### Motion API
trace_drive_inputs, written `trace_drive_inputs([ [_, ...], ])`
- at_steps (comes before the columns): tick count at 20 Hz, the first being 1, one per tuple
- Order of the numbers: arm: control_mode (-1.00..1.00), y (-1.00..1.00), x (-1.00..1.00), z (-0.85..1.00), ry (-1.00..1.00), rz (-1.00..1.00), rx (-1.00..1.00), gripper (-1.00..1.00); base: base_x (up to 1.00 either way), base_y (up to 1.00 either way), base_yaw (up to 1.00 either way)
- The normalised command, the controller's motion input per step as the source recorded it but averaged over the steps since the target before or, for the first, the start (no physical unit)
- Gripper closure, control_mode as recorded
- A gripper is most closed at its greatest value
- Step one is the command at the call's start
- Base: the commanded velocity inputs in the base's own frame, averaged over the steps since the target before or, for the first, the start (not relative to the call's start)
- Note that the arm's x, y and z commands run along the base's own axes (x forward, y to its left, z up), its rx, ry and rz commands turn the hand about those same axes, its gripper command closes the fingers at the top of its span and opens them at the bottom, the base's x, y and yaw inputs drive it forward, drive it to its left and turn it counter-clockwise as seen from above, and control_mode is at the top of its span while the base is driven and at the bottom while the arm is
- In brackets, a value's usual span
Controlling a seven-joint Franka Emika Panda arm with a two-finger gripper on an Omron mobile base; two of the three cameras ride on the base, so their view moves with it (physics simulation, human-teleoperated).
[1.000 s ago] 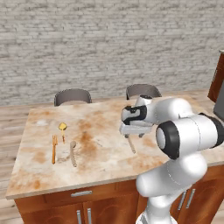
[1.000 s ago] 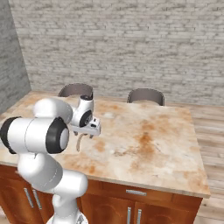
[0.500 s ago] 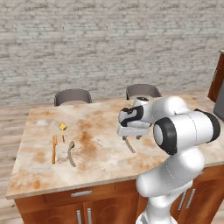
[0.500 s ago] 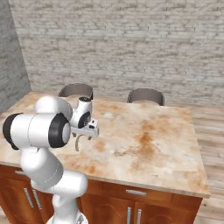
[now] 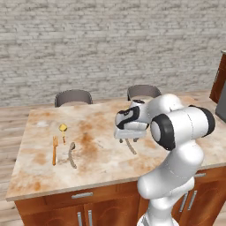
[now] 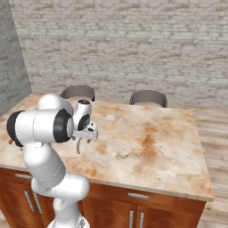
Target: Organize the utensils by type. Pick up the wooden spoons from the counter and place them in the open cabinet. Then pick up the metallic utensils from the counter and place them in the open drawer.
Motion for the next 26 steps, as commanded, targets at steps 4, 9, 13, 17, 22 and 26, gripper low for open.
trace_drive_inputs([
  [4,-1.00,0.02,0.15,-0.17,0.00,0.00,0.00,-1.00,0.00,0.00,0.00],
  [9,-1.00,0.06,0.15,-0.21,0.00,0.00,0.00,-1.00,0.00,0.00,0.00],
  [13,-1.00,0.11,0.01,-0.26,0.02,0.00,0.00,1.00,0.00,0.00,0.00],
  [17,-1.00,0.08,0.00,-0.23,0.00,0.00,0.00,1.00,0.00,0.00,0.00],
  [22,-1.00,0.02,0.00,-0.12,0.00,0.00,-0.05,1.00,0.00,0.00,0.00],
  [26,-1.00,0.00,-0.04,-0.02,0.00,0.00,0.00,1.00,0.00,0.00,0.00],
])
